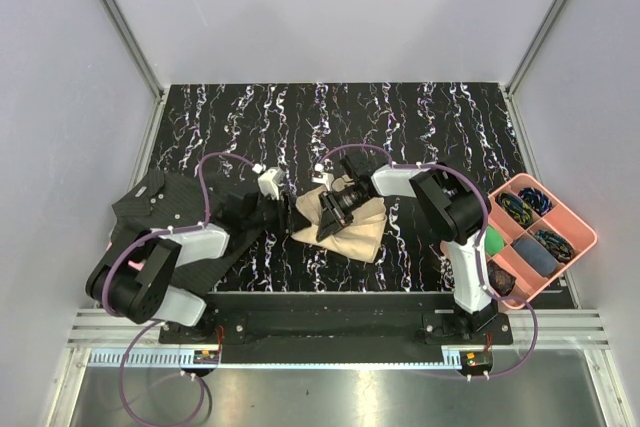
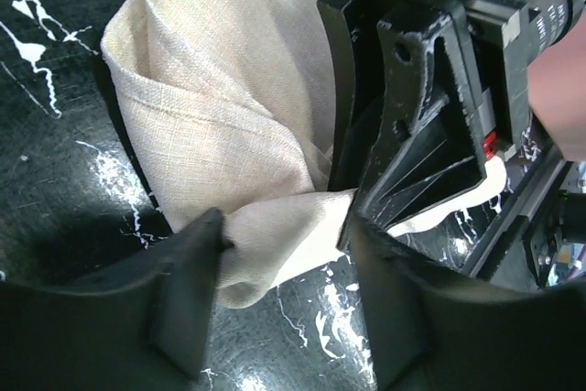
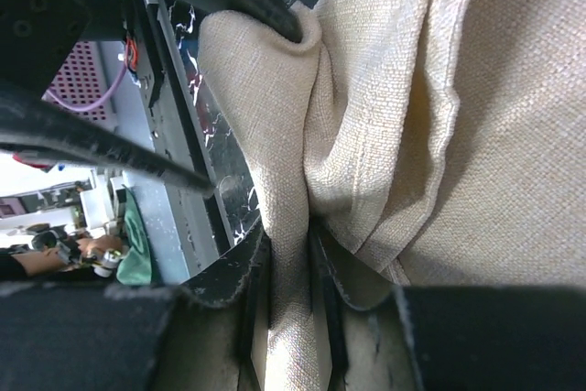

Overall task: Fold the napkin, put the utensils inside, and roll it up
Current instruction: Roll the napkin with the utensil

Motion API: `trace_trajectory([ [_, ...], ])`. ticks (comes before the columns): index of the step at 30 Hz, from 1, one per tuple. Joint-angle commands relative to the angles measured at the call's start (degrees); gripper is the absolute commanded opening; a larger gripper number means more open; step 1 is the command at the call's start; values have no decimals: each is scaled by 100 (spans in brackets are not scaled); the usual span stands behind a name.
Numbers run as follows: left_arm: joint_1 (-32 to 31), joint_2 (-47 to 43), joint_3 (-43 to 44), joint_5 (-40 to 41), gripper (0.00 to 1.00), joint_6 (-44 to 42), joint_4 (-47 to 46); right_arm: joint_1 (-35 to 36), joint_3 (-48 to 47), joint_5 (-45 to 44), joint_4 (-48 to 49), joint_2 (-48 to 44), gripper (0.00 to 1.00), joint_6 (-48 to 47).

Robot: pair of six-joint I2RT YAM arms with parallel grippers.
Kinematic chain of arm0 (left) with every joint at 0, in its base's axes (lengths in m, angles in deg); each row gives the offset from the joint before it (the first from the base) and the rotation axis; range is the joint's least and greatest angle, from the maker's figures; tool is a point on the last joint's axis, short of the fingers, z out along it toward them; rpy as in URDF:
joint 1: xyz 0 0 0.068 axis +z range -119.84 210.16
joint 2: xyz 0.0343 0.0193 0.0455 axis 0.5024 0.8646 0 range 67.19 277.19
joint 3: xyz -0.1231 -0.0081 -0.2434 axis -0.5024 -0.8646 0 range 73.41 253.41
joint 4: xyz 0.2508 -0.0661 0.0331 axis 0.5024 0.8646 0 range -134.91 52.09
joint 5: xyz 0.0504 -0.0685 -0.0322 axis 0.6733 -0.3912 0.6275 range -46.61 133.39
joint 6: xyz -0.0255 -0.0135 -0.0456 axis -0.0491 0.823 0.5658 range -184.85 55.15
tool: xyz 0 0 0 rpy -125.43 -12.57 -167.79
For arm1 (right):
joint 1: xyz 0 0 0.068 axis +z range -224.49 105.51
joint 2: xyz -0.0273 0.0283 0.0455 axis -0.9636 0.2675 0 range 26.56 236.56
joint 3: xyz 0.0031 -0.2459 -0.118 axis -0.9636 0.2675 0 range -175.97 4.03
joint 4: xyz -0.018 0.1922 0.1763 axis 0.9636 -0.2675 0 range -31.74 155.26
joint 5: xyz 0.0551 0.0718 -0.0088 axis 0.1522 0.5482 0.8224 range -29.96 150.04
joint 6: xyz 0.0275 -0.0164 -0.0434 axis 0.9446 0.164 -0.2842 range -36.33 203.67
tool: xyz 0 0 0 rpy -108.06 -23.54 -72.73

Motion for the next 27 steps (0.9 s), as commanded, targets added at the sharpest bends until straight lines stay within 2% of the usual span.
trace_trajectory([
  [1,-57,105,-85,31,43,-25,-382,-137,-68,-520,22,254,27,-113],
  [3,-57,184,-67,57,34,-17,-391,-154,-85,-511,22,246,27,-113],
  [4,-57,202,-50,66,27,-17,-383,-154,-85,-520,39,193,27,-113],
  [5,-65,228,-15,127,16,-17,-339,-154,-59,-520,40,158,29,-113],
  [6,-57,272,20,136,10,-25,-243,-154,-50,-528,57,105,31,-113],
  [7,-57,299,82,145,5,-69,-181,-154,-41,-563,57,1,32,-113],
  [8,-57,316,117,206,0,-78,-120,-154,-32,-607,66,-70,39,-113],
  [12,-65,474,345,329,0,-166,442,-172,3,-878,57,-562,60,-113],
  [14,-57,623,530,277,0,-219,618,-163,82,-1133,48,-1001,64,54],
  [18,-57,905,846,136,0,-219,1066,-145,459,-2387,48,-1967,75,46],
  [20,-22,1019,1022,84,0,-219,1216,-84,793,-2846,57,-2609,77,-33],
  [21,13,1046,1066,49,0,-227,1330,-32,924,-3362,57,-2985,78,-51],
  [27,189,1283,1523,-277,0,-298,1779,417,1760,-4727,57,-3735,79,124],
])
